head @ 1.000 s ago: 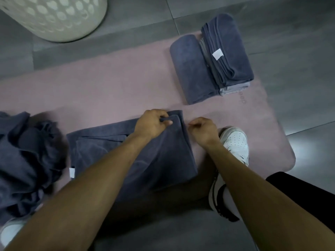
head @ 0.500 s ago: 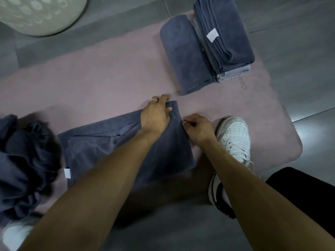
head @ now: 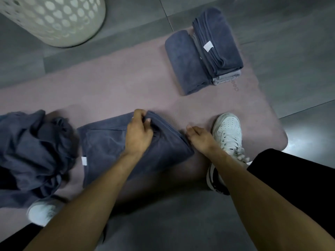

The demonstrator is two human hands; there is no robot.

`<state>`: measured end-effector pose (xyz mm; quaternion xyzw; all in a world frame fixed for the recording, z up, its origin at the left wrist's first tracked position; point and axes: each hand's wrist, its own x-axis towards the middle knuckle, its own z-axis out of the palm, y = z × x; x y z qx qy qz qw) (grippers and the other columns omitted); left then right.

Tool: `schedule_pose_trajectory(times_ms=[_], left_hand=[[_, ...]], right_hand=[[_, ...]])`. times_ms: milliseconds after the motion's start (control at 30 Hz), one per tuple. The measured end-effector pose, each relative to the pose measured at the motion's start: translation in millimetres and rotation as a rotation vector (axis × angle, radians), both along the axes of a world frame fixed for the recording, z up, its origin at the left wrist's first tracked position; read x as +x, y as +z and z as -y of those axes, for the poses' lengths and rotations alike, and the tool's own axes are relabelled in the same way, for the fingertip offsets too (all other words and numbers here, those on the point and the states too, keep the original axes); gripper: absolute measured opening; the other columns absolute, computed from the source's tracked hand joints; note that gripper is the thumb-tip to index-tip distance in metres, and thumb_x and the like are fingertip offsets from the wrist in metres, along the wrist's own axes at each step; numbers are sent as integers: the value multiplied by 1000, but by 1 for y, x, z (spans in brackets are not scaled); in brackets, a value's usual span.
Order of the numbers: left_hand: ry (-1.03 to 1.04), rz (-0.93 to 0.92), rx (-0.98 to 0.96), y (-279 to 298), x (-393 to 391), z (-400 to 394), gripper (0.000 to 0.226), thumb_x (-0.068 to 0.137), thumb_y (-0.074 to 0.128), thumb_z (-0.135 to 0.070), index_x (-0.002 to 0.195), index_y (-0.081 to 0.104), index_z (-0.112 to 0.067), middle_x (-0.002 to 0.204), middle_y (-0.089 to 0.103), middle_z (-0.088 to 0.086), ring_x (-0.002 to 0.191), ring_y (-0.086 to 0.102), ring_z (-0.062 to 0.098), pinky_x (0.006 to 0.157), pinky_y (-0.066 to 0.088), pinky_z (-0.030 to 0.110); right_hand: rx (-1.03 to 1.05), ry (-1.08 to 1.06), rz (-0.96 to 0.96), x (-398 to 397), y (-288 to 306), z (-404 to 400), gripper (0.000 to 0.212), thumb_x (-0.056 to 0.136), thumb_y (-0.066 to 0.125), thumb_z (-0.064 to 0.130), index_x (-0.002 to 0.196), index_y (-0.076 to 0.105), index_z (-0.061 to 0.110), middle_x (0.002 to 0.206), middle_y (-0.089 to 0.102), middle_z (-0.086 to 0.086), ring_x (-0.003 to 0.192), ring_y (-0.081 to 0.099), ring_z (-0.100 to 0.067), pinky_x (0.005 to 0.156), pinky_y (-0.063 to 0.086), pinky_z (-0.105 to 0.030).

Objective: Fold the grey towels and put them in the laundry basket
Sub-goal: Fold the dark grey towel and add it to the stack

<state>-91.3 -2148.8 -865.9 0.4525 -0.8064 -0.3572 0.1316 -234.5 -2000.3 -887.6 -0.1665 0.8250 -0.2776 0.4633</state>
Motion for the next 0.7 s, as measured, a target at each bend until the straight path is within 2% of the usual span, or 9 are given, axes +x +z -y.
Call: schedule_pose_trajectory(times_ms=[67, 167, 300, 433, 500, 533, 600, 667, 700], left_hand=[[75, -25, 19, 5, 25, -9, 7, 96, 49, -13, 104, 48, -14, 87, 63, 4, 81, 60, 26, 74, 48, 34], [151, -54, 46, 10, 49, -19, 9, 97, 50, -15, 105, 49, -10, 88, 63, 5, 81, 58, 21, 74, 45, 29], [249, -127, 44, 19, 63, -24, 9, 97, 51, -14, 104, 51, -8, 87, 62, 4, 79, 57, 18, 76, 46, 31], [389, -171, 96, 29, 73, -26, 11, 97, 52, -12, 106, 52, -8, 86, 61, 1, 81, 57, 17, 76, 43, 24], [432, -196, 120, 31, 78, -25, 10, 95, 53, -12, 105, 52, -10, 86, 62, 1, 83, 60, 19, 78, 47, 28], [426, -193, 116, 31, 81, -25, 10, 95, 53, -11, 104, 53, -10, 86, 64, 2, 83, 61, 19, 80, 49, 31], [408, -177, 109, 31, 86, -25, 9, 93, 54, -9, 102, 54, -10, 86, 65, 3, 81, 61, 18, 81, 51, 33], [368, -157, 89, 37, 91, -24, 12, 91, 56, -7, 103, 56, -10, 81, 65, 2, 76, 60, 17, 79, 52, 33], [333, -146, 65, 42, 94, -22, 15, 91, 57, -7, 105, 59, -10, 80, 66, 2, 75, 61, 17, 77, 51, 30]], right_hand=[[-1, 62, 11, 12, 14, -10, 42, 101, 41, 42, 113, 64, 9, 112, 63, -9, 105, 57, -24, 92, 39, -28], [-61, 63, 24, 32, 30, -19, 35, 97, 54, 37, 106, 66, 5, 98, 66, -6, 92, 60, -18, 77, 40, -19], [-87, 60, -3, 57, 31, -28, 21, 89, 67, 22, 102, 69, 4, 95, 69, -9, 89, 63, -20, 80, 48, -25], [-43, 82, -54, 72, 27, -33, 13, 90, 65, 18, 86, 66, 6, 80, 64, -9, 76, 60, -20, 66, 46, -23], [9, 85, -86, 75, 27, -33, 15, 90, 61, 15, 86, 67, 2, 82, 68, -14, 75, 67, -27, 65, 53, -31], [38, 61, -60, 76, 28, -32, 15, 90, 57, 13, 87, 67, 2, 82, 69, -17, 71, 69, -30, 60, 56, -33], [78, -5, 14, 76, 34, -28, 17, 89, 50, 7, 84, 66, 3, 76, 69, -20, 59, 67, -31, 51, 57, -34], [47, -142, 76, 71, 45, -23, 21, 89, 46, 0, 81, 65, 0, 72, 67, -23, 52, 65, -30, 54, 60, -40], [9, -240, 139, 68, 56, -20, 22, 91, 44, -3, 82, 64, -1, 72, 65, -24, 48, 63, -28, 51, 59, -37]])
